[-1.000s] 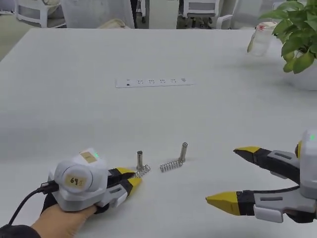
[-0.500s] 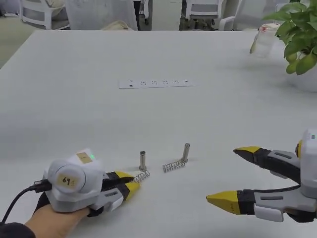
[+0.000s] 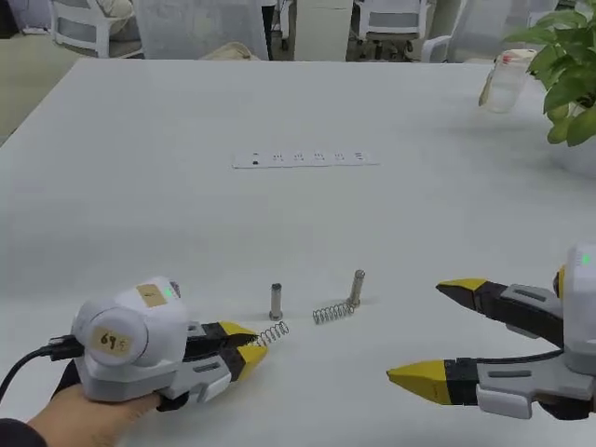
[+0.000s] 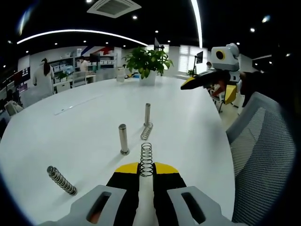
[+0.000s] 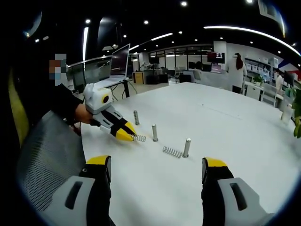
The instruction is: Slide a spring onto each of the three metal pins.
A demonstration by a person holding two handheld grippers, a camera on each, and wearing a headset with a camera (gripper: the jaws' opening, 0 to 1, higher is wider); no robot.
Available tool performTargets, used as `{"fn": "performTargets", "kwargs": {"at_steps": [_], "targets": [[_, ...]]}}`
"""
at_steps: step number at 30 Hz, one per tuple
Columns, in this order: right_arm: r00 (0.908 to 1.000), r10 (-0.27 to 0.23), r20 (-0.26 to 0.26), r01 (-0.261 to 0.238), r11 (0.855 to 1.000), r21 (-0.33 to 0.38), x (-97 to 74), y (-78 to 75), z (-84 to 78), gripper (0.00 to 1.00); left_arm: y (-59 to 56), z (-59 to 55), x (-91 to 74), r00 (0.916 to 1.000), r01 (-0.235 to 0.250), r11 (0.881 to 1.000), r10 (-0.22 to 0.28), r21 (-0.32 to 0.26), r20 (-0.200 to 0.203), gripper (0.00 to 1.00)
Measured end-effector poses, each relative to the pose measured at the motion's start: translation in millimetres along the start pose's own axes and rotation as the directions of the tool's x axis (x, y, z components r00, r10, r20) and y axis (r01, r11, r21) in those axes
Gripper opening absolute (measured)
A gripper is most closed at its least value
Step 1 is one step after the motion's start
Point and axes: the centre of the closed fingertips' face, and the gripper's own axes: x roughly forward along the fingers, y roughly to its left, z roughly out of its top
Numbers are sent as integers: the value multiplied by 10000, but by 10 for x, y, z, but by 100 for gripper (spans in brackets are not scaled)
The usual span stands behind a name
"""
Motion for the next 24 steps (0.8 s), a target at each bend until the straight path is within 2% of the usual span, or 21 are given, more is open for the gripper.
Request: {"fn": "performTargets", "kwargs": {"at_steps": [13,24], "targets": [[9992,403,-74,-405,9990,-208,91,56,59,75,-84,168,-131,9987,165,9998,-168,66,485,3],[9952,968,-123,-973,9937,-558,204,152,178,71,-212,395,-250,9930,465,9983,-499,341,1068,3]]}}
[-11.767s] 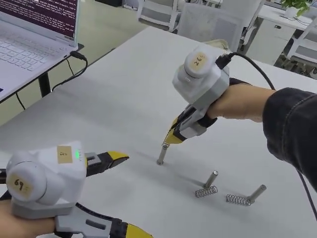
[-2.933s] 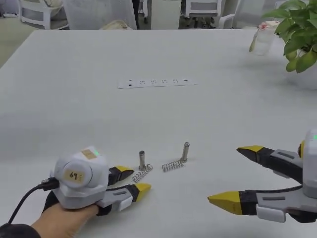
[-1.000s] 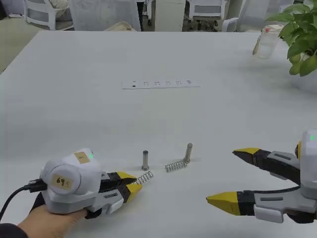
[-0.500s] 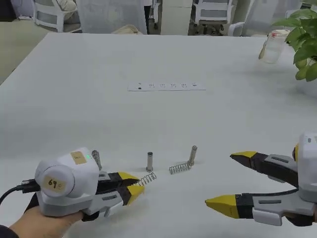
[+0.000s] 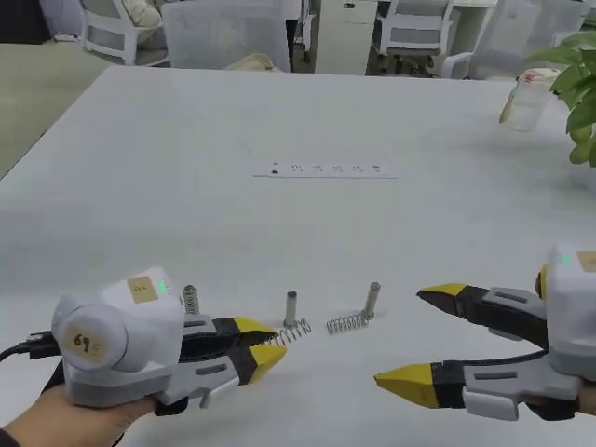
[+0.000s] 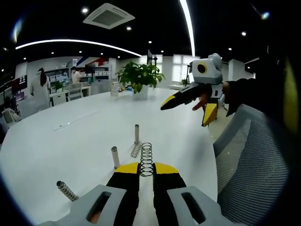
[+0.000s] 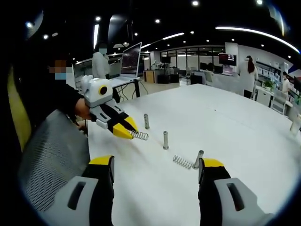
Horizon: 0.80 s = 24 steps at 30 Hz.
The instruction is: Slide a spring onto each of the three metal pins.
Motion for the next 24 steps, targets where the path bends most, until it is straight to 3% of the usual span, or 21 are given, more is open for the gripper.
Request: {"fn": "performTargets", "kwargs": {"at_steps": [11,24], "targets": [[9982,596,-84,-599,9973,-432,108,164,107,68,-186,146,-59,9982,543,9962,-559,683,227,3],[9925,1224,11,-1220,9902,-675,207,308,224,57,-289,249,-110,9951,827,9925,-872,897,474,3]]}}
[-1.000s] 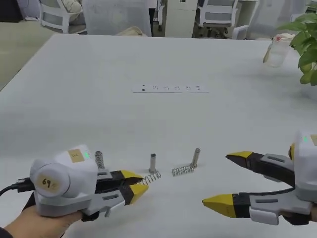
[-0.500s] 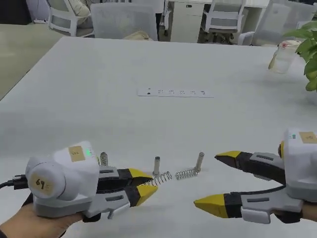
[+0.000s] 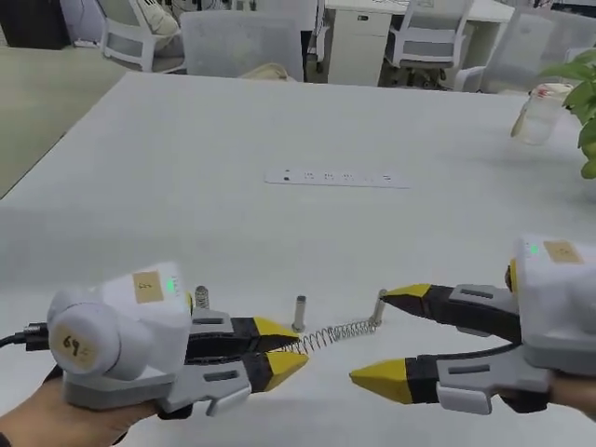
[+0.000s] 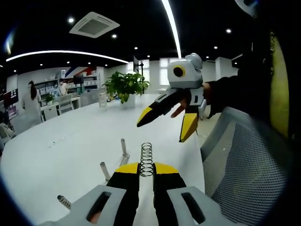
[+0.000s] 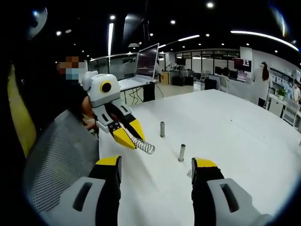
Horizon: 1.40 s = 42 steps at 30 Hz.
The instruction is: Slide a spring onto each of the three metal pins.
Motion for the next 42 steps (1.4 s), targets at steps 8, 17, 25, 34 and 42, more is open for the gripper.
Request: {"fn": "performTargets", "kwargs": {"at_steps": [8,17,25,34,42], "targets": [[9990,446,63,-446,9990,-80,76,87,55,49,-84,45,-8,9994,326,9994,-328,123,122,3],[9963,857,-25,-857,9962,-179,117,180,48,38,-169,87,-13,9971,723,9971,-729,250,235,2],[9928,1196,-86,-1197,9926,-202,135,250,26,30,-242,105,-5,9943,1017,9943,-1027,315,291,2],[9871,1593,-157,-1595,9872,-85,129,309,19,21,-295,126,-13,9908,1280,9912,-1293,329,407,2],[9735,2284,-103,-2281,9734,203,89,440,31,12,-355,148,-37,9858,1583,9866,-1602,384,508,2]]}}
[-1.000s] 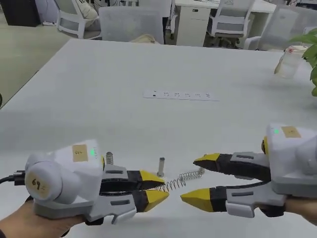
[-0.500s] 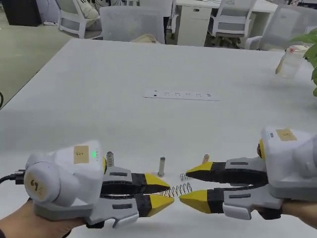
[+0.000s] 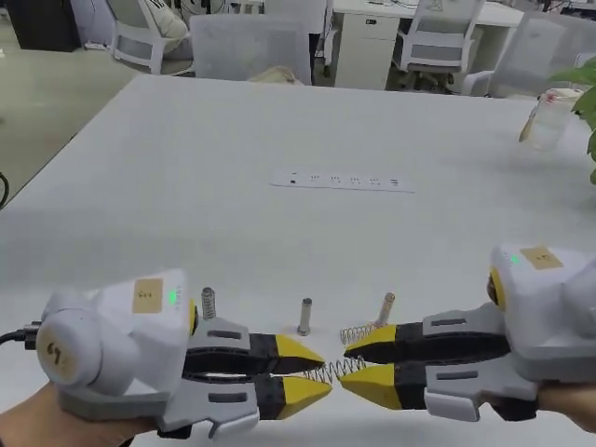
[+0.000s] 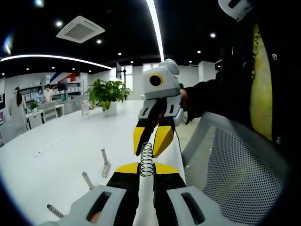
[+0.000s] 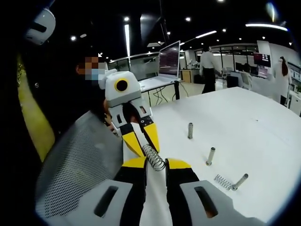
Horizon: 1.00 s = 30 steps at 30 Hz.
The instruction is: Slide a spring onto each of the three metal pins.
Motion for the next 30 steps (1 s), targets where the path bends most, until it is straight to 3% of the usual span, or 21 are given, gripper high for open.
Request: {"fn": "performTargets", "kwargs": {"at_steps": [11,17,30], "targets": [[9990,432,-80,-424,9960,787,-22,54,-12,12,-68,6,12,9997,246,9997,-246,53,27,2],[9969,680,-394,-629,9909,1194,-18,124,-49,11,-107,-12,13,9992,383,9991,-381,197,-71,2],[9923,703,-1023,-654,9966,498,-18,161,24,8,-89,-36,23,9994,311,9993,-308,207,-159,2]]}}
